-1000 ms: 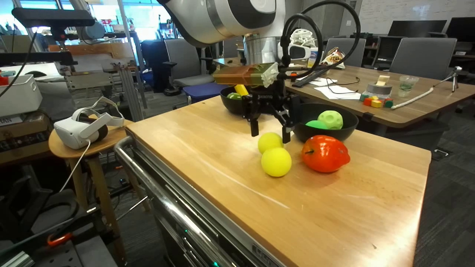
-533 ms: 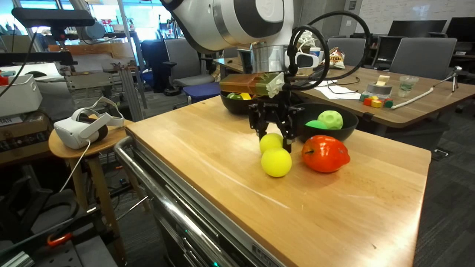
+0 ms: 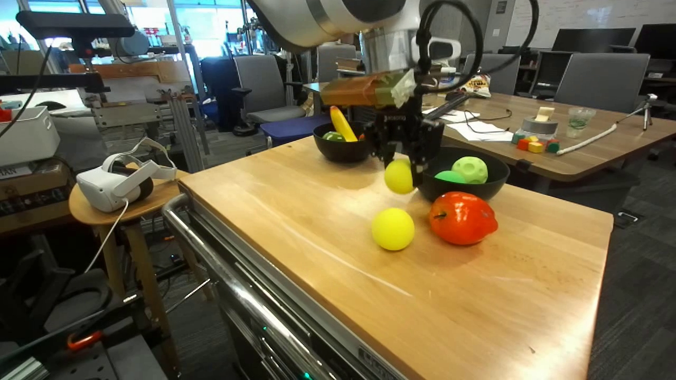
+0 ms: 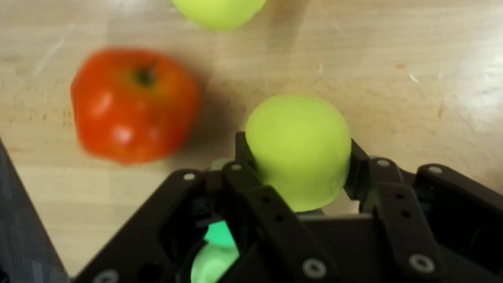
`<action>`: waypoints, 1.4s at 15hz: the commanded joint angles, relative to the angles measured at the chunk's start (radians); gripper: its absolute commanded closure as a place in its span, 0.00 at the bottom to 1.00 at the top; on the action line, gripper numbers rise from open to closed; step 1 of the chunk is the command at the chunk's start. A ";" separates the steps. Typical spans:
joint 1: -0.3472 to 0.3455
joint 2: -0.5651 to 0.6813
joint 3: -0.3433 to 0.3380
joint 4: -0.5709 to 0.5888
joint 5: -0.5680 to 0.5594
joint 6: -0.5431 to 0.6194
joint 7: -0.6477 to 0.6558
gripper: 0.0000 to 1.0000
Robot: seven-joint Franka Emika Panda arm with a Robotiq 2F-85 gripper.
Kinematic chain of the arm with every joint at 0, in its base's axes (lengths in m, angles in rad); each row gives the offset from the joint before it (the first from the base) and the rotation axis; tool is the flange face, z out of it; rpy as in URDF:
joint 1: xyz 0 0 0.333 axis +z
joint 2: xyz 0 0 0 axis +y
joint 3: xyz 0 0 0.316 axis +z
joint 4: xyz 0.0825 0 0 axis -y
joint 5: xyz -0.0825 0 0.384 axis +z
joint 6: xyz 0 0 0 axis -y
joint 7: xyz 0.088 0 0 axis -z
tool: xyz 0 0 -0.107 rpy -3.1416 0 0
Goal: Put the fruits in the bowls one by one then move the apple to the left
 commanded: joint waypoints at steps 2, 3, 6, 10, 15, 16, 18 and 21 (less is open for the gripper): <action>0.052 -0.120 0.020 0.107 -0.119 -0.042 -0.039 0.73; 0.058 -0.116 0.031 0.161 -0.132 -0.041 -0.055 0.73; 0.040 -0.023 0.039 0.254 -0.093 0.044 -0.116 0.73; 0.011 0.076 0.037 0.295 0.003 0.049 -0.156 0.73; -0.025 0.156 0.035 0.325 0.065 0.018 -0.179 0.73; -0.036 0.160 0.039 0.328 0.088 0.011 -0.188 0.58; -0.046 0.156 0.039 0.325 0.113 0.006 -0.194 0.22; -0.053 0.117 0.037 0.307 0.141 0.008 -0.186 0.00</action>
